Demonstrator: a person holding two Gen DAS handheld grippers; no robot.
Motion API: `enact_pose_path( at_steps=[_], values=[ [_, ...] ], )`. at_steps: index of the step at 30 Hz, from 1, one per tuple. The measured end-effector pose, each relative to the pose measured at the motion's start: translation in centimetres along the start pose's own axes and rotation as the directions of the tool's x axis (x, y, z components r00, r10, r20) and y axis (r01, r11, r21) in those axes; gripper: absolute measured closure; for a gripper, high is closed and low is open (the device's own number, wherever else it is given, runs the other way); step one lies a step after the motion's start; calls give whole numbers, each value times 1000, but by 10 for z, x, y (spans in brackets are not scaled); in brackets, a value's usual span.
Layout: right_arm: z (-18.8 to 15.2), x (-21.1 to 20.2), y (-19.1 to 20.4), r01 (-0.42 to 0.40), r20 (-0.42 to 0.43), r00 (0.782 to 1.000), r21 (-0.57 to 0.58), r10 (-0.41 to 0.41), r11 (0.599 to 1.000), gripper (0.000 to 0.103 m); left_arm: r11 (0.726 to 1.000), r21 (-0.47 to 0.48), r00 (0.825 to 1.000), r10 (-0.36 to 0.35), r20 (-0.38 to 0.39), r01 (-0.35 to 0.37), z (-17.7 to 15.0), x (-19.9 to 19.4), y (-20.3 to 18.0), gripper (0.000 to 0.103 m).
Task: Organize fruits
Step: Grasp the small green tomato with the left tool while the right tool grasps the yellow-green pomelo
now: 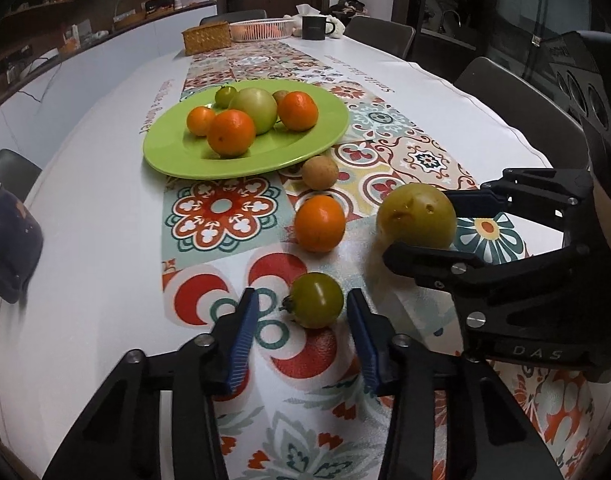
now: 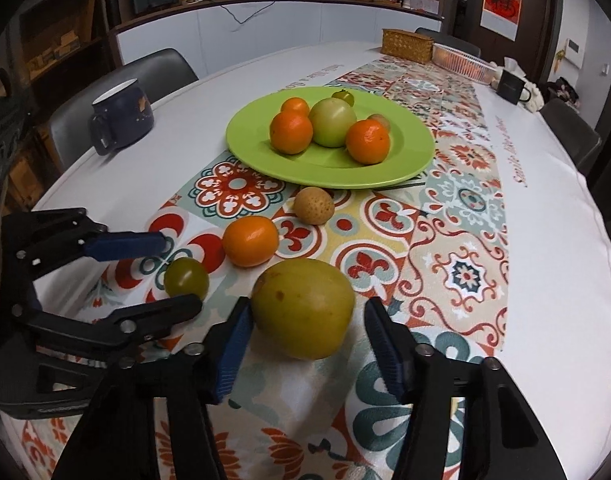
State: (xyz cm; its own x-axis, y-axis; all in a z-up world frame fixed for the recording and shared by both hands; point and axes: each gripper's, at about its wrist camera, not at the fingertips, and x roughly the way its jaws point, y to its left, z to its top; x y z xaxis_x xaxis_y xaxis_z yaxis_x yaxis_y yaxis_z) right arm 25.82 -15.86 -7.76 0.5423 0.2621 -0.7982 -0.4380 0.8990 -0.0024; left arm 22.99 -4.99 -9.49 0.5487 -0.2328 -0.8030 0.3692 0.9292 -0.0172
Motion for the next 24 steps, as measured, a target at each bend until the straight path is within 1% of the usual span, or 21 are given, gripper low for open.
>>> enact_pose_path(
  at_steps=[2,7,12,15,19,24],
  values=[
    [0,0,0,2,3,1000,2,-2,1000,51,1000,-7,1000,-6,-5,6,0,2,-1,69],
    [-1,-2,1,7,0,1000,13,-7,1000,51,999,-37,1000,-7,0,7,2,-2,0,71],
    [-4,-9,0,0,7,1000,35,0,999,51,999,-40,1000,18,18,-17,3,-14,-3,76],
    [-4,-14,1,3,17,1000,42,-4,999,51,998,-54,1000,19,23,-18,3,-19,-2,80],
    [-5,-21,2,12,26,1000,48,-13,999,51,998,-63,1000,5,24,-3,1,-19,-1,81],
    [-9,-22,4,17,19,1000,55,-18,998,51,997,-75,1000,-8,18,10,-1,-16,1,76]
  ],
)
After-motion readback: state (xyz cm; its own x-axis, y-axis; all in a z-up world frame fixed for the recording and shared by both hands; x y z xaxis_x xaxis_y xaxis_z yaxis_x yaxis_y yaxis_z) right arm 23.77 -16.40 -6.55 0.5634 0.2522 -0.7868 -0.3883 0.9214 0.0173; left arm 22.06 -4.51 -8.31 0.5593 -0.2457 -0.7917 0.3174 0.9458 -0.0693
